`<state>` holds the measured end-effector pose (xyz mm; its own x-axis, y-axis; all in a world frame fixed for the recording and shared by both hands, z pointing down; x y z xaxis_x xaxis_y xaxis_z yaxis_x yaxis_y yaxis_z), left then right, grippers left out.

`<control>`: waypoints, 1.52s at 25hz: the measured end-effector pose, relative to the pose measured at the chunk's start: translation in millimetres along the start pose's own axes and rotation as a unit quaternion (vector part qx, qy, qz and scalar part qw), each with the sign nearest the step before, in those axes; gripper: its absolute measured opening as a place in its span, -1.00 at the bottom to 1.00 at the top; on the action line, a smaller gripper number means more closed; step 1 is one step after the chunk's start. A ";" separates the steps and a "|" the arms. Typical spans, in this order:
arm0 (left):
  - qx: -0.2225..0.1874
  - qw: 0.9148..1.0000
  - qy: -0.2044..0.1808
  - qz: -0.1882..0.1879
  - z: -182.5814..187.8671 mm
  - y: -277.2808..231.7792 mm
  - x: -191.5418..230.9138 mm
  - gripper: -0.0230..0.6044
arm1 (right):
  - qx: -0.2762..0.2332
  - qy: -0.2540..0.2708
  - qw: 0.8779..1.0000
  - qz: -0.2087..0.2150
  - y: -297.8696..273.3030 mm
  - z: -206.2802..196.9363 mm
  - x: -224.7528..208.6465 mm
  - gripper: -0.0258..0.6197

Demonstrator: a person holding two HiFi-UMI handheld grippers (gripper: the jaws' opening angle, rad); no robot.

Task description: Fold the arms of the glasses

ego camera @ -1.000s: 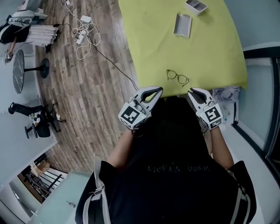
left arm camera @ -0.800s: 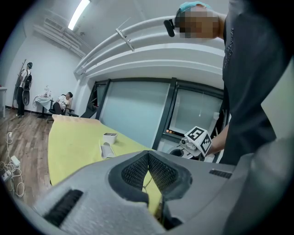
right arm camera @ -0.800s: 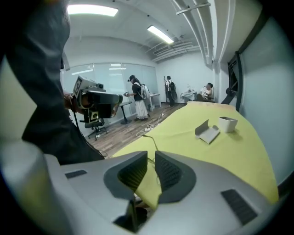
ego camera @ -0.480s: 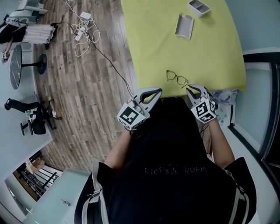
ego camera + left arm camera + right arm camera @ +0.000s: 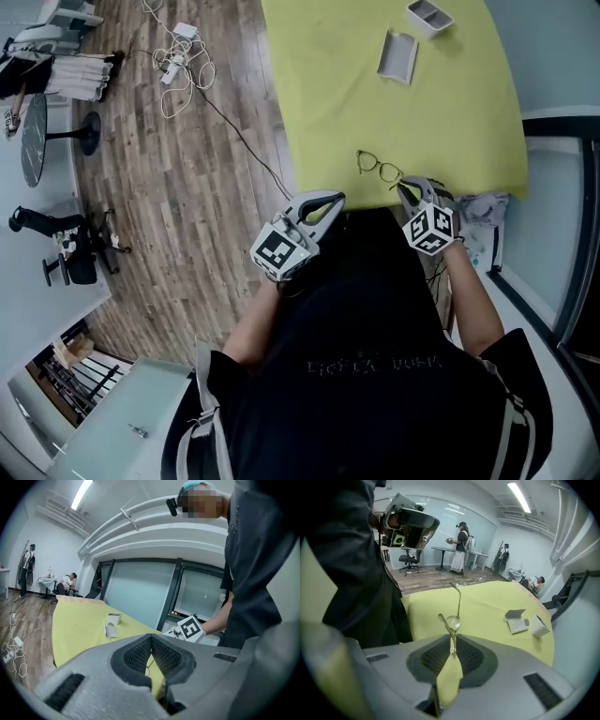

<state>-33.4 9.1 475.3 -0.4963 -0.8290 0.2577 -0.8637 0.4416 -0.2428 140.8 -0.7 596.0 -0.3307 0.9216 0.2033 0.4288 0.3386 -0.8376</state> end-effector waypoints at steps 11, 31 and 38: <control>0.007 1.000 0.000 0.002 -1.1 -2.9 0.8 -0.87 | 0.008 0.050 0.999 0.019 -14.4 3.8 3.7 -0.82; 0.013 1.000 0.017 0.020 -8.0 15.9 4.5 -0.87 | 0.011 0.074 0.996 0.048 -63.9 36.6 -3.6 -0.82; 0.014 1.000 0.023 0.014 -9.7 16.3 6.7 -0.87 | 0.013 0.071 0.996 0.058 -81.5 41.5 -2.2 -0.82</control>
<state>-51.6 14.0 482.1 -0.5235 -0.8001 0.2927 -0.8474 0.4531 -0.2768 71.7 -38.1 642.7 -0.1579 0.9723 0.1724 0.4345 0.2252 -0.8721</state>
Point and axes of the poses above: the fingertips, and each gripper's own axes: y backward along the fingers, x to its left, z out of its top, the point moved 4 cm from there along y, backward along the fingers
